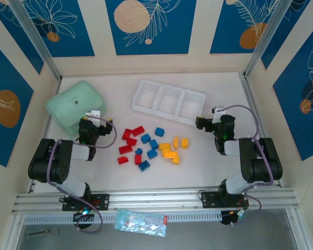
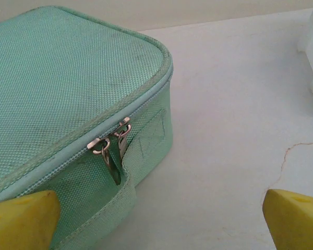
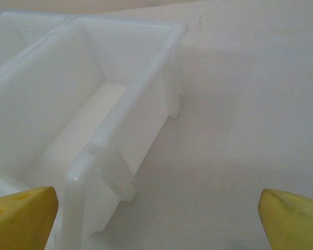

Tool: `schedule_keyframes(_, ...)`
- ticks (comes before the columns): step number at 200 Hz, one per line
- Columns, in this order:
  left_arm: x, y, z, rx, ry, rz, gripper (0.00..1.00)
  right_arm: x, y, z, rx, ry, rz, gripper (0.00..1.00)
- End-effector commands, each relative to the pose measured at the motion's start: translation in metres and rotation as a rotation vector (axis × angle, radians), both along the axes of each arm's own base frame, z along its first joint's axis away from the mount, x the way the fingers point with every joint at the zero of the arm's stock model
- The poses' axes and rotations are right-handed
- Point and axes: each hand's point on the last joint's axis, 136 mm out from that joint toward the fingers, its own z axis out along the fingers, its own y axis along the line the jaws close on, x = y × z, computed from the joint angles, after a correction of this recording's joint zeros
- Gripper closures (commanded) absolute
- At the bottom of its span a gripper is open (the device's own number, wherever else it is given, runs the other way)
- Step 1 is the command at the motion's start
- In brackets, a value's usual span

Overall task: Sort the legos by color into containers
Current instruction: Pick up the lego from the bottom-center of the table.

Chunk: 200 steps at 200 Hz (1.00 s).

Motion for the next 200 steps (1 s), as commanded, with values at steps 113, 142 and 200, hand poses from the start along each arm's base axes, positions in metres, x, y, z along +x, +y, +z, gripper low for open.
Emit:
schedule_keyframes(113,0.0035,0.0020,0.0034,0.002,-0.008,-0.006,0.01,0.0065,0.0018,0.0124,-0.003,-0.045,0.024,0.01)
schedule_keyframes(142,0.0036,0.0020,0.0039,0.003,-0.010,-0.007,0.01,0.0064,0.0019,0.0122,-0.002,-0.043,0.024,0.01)
schedule_keyframes(200,-0.0044,-0.0014,0.0110,0.001,-0.053,-0.029,0.01,0.0057,0.0025,0.0133,-0.002,-0.049,0.026,0.01)
